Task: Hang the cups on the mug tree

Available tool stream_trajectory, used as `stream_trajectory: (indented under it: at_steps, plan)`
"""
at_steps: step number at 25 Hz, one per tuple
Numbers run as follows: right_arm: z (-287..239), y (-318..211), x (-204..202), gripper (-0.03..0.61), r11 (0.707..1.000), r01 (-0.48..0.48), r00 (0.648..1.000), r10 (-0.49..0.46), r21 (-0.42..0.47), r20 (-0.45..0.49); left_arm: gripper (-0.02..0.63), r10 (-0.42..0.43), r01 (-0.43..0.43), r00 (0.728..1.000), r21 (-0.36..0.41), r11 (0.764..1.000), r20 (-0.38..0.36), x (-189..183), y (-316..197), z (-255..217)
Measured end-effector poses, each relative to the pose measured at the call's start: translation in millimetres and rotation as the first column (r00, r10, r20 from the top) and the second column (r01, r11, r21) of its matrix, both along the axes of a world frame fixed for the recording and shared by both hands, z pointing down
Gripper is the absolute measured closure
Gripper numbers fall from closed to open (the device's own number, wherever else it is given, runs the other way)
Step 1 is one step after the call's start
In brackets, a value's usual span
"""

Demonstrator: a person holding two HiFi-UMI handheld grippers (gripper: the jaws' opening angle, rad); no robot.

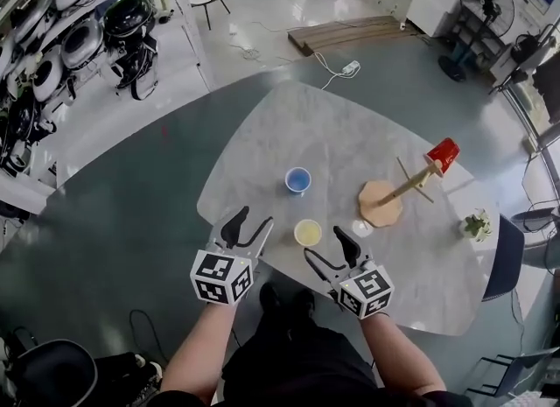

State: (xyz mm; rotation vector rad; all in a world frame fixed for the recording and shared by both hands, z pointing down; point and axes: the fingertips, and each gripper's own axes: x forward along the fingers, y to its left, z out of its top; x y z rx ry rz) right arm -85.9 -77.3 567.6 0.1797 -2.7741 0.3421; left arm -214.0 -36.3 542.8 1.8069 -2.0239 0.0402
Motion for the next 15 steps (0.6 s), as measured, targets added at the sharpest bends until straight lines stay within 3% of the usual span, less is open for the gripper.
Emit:
stream_trajectory:
  at_steps: [6,15]
  plan:
    - [46,8,-10,0.253,0.999,0.033,0.998,-0.034,-0.023,-0.061,0.382,-0.003,0.002,1.0,-0.041,0.999,-0.012,11,-15,37]
    - [101,-1,-18,0.218,0.999,-0.041,0.993,0.04,-0.002,-0.11,0.4,-0.02,0.014,0.998,-0.09,0.996,-0.058,16,-22,78]
